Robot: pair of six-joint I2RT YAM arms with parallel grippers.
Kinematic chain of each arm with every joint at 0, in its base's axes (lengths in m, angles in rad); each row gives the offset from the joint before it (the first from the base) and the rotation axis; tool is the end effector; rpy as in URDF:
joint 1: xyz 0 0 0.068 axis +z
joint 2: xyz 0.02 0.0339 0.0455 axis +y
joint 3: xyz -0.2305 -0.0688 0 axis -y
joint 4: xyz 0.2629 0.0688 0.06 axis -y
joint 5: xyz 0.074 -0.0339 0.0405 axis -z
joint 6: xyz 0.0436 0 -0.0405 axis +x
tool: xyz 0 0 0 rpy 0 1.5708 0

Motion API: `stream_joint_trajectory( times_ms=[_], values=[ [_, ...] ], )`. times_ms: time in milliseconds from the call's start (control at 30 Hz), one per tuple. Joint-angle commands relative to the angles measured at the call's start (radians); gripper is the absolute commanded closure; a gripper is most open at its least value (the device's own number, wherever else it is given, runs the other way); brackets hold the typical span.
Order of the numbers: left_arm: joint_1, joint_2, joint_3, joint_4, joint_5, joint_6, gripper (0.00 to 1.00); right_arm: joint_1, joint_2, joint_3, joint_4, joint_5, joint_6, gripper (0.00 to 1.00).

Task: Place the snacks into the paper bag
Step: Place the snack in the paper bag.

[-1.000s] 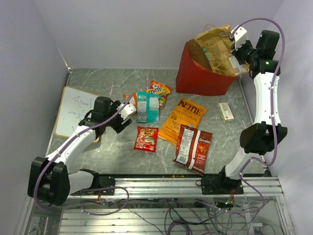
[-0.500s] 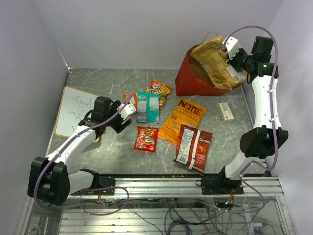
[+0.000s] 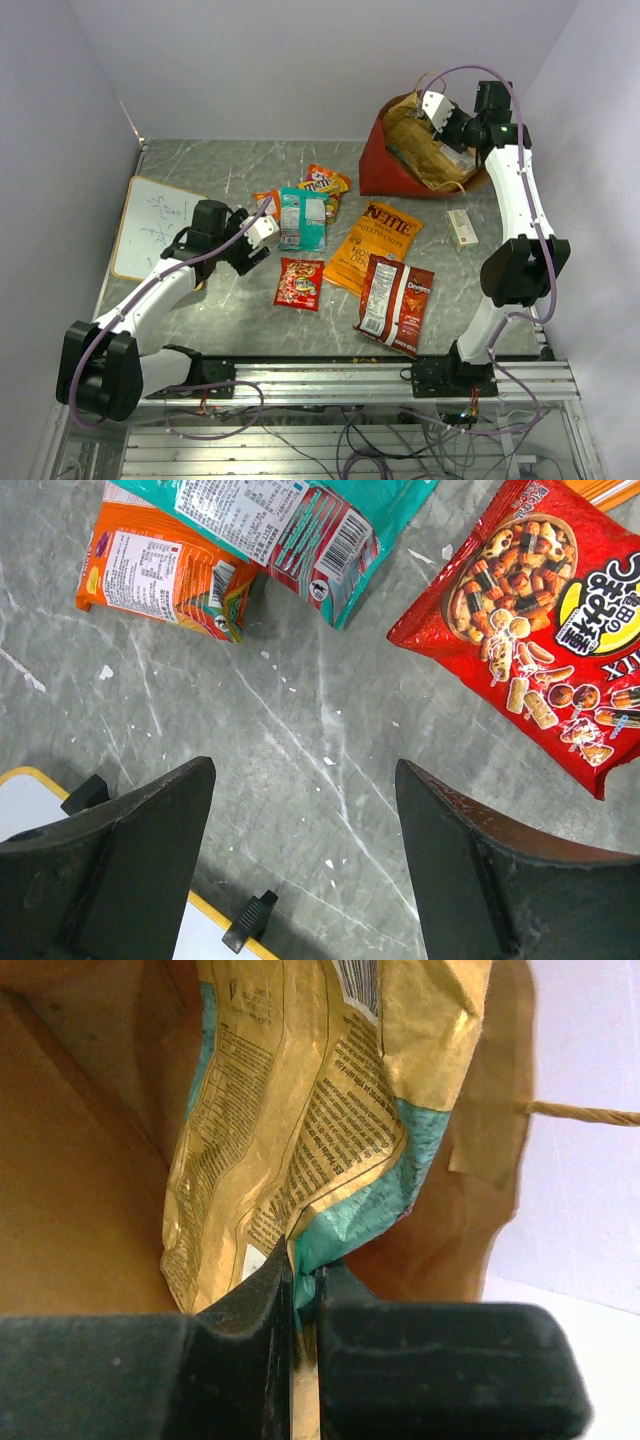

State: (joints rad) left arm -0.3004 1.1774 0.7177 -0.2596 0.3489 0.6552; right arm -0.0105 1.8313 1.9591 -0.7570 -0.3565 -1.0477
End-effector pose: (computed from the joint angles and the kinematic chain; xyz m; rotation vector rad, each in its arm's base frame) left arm 0.2634 -0.0972 0.1878 1.1888 1.9065 -0.2093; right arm 0.4255 0.0107 0.3616 -1.2392 1.7729 -0.2184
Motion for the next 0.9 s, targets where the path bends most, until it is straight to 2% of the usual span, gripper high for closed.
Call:
stream_joint_trajectory(
  times_ms=[0, 233, 533, 733, 867],
  values=[
    [-0.009, -0.021, -0.006, 0.022, 0.047, 0.021, 0.16, 0.025, 0.022, 0.018, 0.09, 0.063, -0.072, 1.0],
    [-0.009, -0.019, -0.01, 0.022, 0.054, 0.03, 0.16, 0.046, 0.107, 0.075, 0.077, 0.128, -0.139, 0.98],
    [-0.01, -0.015, -0.014, 0.023, 0.058, 0.037, 0.16, 0.057, 0.152, 0.039, 0.156, 0.159, -0.196, 0.95],
    [-0.009, -0.014, -0.012, 0.021, 0.052, 0.038, 0.16, 0.058, 0.271, 0.195, 0.061, 0.175, -0.149, 0.87],
    [-0.009, -0.02, -0.015, 0.02, 0.051, 0.041, 0.16, 0.057, 0.274, 0.2, 0.057, 0.18, -0.111, 0.8]
  ],
)
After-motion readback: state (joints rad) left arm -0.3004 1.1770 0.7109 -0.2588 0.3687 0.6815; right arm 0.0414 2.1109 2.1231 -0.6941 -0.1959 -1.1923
